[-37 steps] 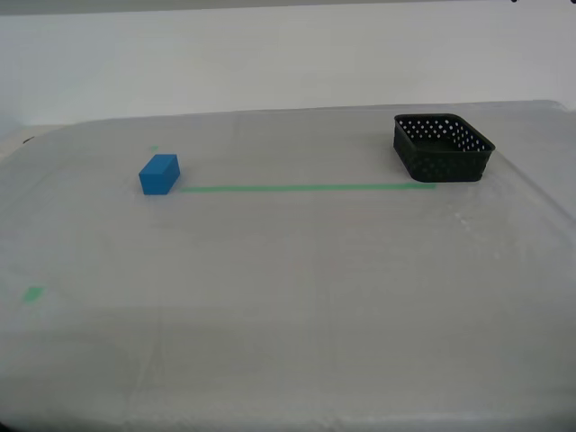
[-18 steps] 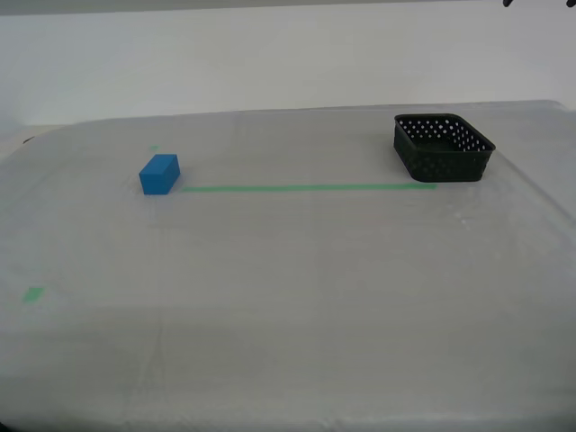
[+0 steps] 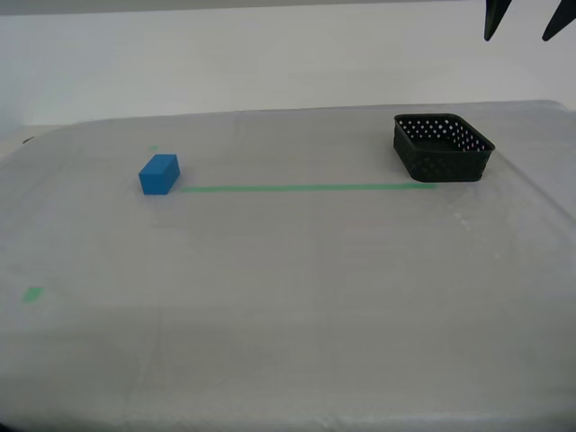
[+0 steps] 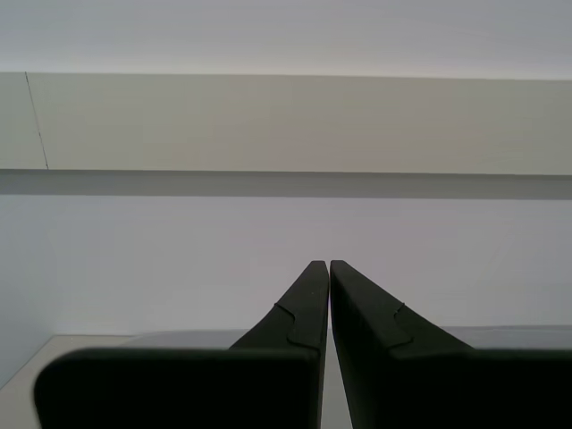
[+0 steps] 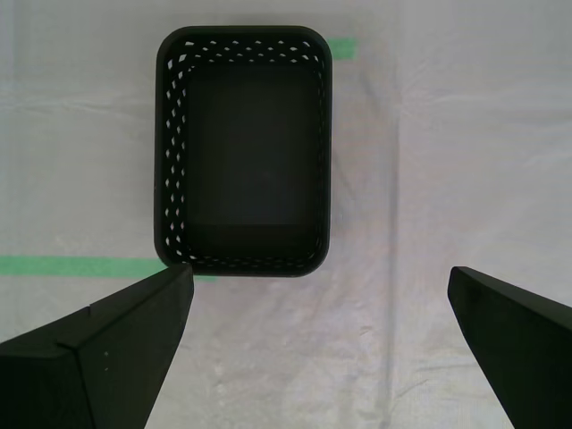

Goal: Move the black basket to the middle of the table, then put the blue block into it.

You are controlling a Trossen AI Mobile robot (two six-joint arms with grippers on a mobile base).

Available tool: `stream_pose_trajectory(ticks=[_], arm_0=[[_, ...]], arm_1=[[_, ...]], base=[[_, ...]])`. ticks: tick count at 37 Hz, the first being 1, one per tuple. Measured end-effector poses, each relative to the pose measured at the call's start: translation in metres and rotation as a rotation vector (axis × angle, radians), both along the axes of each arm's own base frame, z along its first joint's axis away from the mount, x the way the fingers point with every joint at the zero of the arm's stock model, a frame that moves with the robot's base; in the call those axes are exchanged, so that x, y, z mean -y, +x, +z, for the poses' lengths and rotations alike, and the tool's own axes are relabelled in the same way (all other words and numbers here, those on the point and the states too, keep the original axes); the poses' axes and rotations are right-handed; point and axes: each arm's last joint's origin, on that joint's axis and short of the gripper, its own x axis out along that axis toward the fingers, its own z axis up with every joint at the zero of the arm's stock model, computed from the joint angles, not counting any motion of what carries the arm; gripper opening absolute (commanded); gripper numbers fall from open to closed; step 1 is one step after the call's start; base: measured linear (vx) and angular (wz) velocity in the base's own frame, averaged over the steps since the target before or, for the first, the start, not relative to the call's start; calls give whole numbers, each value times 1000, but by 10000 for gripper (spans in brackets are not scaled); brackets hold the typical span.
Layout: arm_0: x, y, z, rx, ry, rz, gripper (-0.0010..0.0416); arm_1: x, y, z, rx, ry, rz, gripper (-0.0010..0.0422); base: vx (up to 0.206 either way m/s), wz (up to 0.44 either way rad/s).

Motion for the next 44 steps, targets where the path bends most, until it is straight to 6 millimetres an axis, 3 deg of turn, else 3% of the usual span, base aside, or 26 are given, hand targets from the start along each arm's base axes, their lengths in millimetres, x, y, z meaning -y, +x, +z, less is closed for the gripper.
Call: stream_pose_trajectory(ticks=[20,44], arm_0=[[0,37,-62,-79,-10,11,400],[-1,76,-139,-32,-22,6,400]], arm_1=[[0,0,0,-1,0,0,0],[0,0,-1,-9,0,0,0]], base=[[0,0],[0,0]])
